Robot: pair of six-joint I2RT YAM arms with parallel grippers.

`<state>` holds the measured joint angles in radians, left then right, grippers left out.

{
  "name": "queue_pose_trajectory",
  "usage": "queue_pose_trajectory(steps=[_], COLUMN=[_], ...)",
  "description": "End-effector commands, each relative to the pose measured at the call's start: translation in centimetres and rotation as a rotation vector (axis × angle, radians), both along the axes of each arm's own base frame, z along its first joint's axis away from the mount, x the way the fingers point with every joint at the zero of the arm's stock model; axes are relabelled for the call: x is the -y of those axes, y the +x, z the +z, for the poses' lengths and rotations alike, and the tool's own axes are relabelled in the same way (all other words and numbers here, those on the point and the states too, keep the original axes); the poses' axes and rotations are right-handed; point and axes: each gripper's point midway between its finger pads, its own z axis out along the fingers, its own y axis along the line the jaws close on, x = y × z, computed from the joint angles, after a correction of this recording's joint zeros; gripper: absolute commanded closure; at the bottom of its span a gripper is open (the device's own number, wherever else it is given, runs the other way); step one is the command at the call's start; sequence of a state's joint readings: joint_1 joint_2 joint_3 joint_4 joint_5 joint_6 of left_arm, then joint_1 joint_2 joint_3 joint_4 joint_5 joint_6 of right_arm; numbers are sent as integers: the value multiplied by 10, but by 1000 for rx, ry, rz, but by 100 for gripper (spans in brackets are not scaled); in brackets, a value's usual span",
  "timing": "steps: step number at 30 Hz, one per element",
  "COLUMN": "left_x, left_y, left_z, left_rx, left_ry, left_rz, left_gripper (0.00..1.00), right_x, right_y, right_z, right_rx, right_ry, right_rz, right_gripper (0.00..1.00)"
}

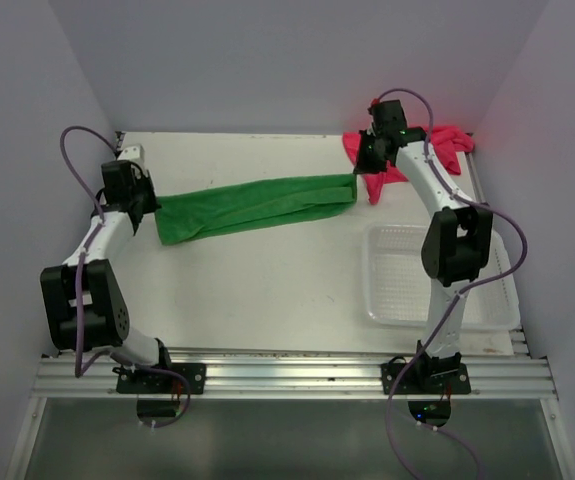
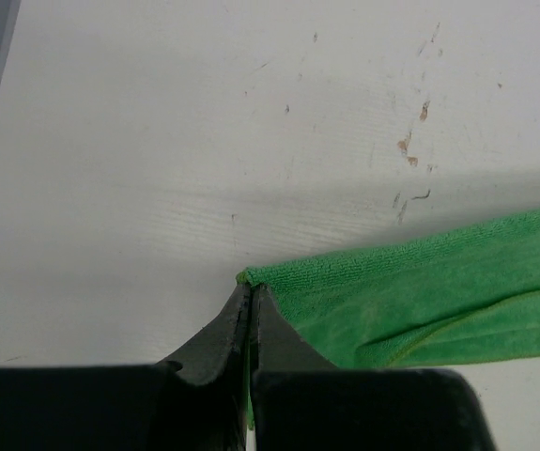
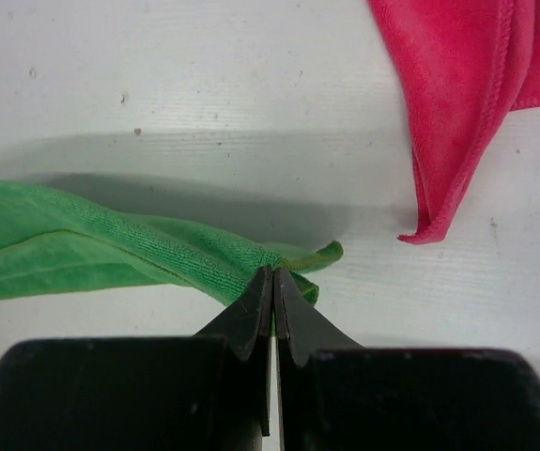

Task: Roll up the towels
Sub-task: Fold the towel

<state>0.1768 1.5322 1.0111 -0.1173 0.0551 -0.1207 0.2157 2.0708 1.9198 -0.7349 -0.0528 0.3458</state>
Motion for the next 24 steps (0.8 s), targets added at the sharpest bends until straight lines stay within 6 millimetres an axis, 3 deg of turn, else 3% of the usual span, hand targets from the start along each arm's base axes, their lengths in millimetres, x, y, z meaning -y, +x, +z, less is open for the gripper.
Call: queue_pose_trajectory(steps=[1, 5, 24], left_x=[-9, -12, -13], left_y=[9, 4, -17], left_z=[39, 48, 79], left_rx=[114, 137, 246], left_ry=[3, 5, 17], left_rz=[29, 40, 73], left_gripper=[100, 100, 100], right_x=[12, 23, 16], right_y=[3, 2, -17], right_z=[34, 43, 80], right_rx=[81, 99, 161], right_ry=[49, 68, 138], right_rz=[-41, -61, -39], right_gripper=[100, 100, 100])
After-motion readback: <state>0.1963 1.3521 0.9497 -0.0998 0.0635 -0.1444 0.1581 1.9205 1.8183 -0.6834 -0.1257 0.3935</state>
